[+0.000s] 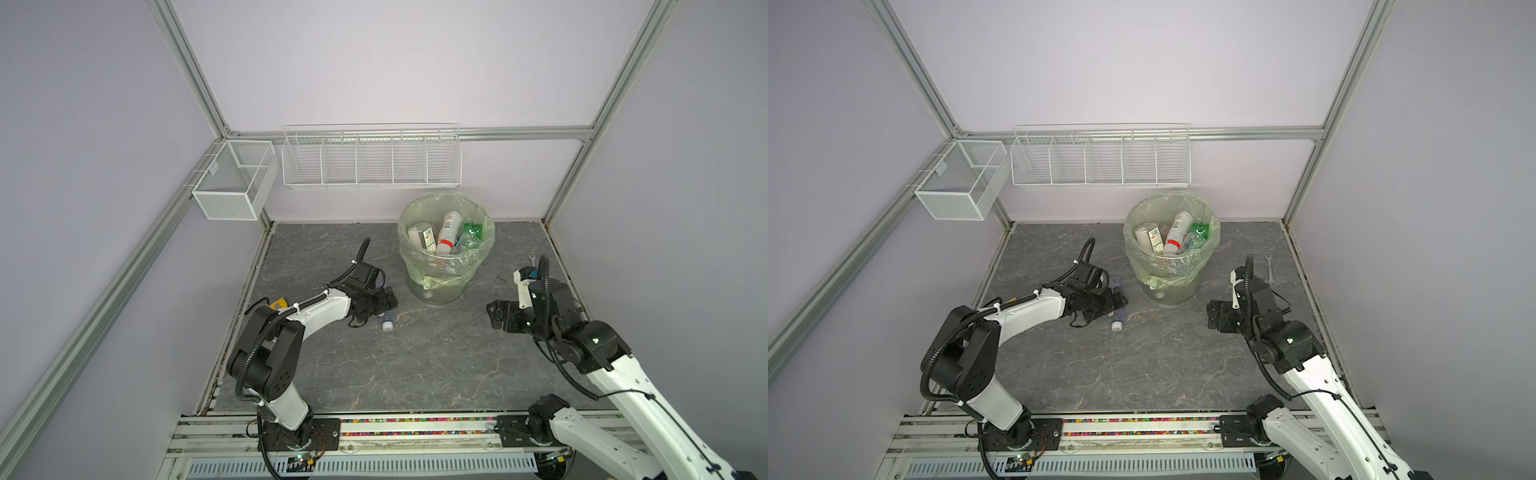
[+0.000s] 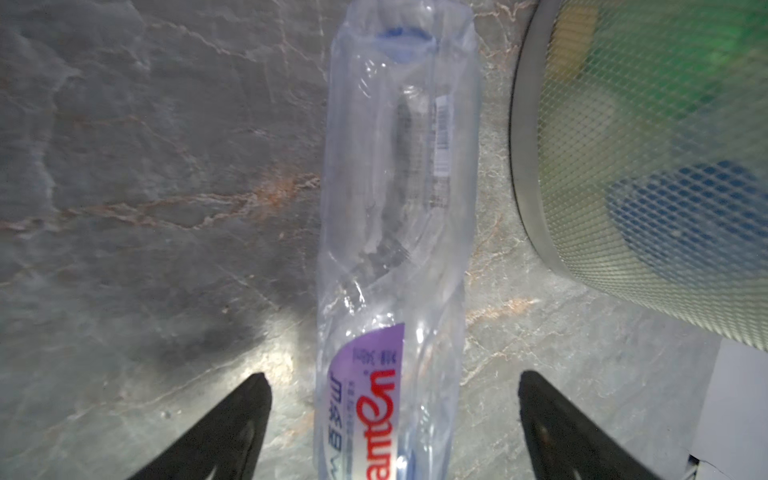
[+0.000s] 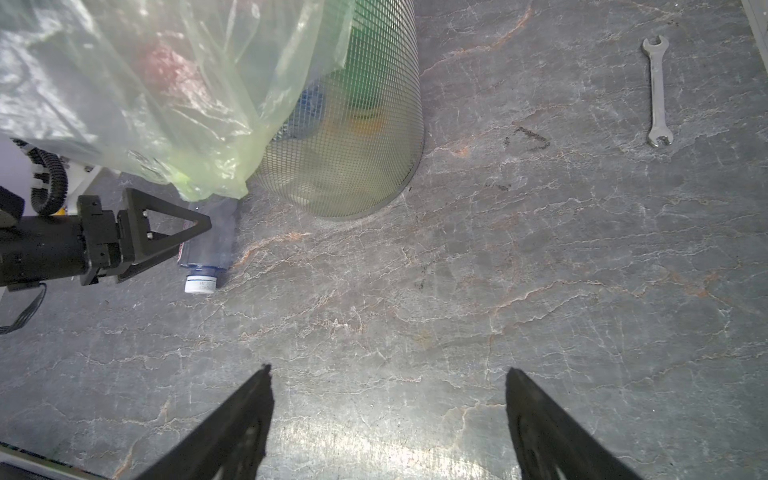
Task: Throw the plastic bottles in the bin
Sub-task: 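Close the left gripper around the Ganten bottle's base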
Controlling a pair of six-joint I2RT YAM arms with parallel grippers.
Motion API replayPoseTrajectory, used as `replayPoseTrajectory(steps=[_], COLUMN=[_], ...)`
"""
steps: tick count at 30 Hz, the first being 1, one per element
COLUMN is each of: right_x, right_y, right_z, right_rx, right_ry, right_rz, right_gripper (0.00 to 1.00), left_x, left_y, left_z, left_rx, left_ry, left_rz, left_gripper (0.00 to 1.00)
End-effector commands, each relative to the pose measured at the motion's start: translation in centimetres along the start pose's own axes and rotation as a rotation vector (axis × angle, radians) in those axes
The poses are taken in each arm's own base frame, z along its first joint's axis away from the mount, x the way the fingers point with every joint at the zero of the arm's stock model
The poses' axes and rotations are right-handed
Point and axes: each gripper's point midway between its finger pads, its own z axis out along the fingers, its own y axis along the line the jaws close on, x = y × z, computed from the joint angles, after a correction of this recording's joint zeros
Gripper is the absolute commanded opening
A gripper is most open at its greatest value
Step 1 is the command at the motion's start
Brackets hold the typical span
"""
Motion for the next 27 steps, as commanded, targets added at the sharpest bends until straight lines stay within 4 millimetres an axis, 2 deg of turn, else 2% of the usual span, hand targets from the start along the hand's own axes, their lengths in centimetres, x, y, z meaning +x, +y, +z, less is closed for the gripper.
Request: replayPoseTrajectory(steps=[1, 6, 16, 21, 27], right_x=[0.4, 0.6, 0.5, 0.5, 0.5], right_y=[-0.3, 0.0, 0.0, -0.1, -0.1], right_z=[0.6, 1.0, 0.4, 0.3, 0.2], right_rx=[0.007, -0.003, -0.009, -0.005, -0.006], right_ry=[0.009, 0.021, 0.009, 0.007, 0.015], right_rz=[0.014, 0.012, 0.013, 0.01, 0.01], right_gripper=[0.88, 0.89, 0.89, 0.88, 0.88], left_x=[-0.5, -0.2, 0.1, 0.2, 0.2], left_y=[0.9, 1.0, 0.6, 0.3, 0.4], left_z=[0.4, 0.7, 1.5, 1.9, 1.6], left_rx=[-0.069, -0.059, -0.046, -0.04, -0.049], left_ry=[-0.009, -0.012, 0.006, 0.017, 0.01], left_rz=[0.028, 0.025, 0.031, 0.035, 0.037], left_gripper=[0.92, 0.87, 0.75, 0.74, 0.64])
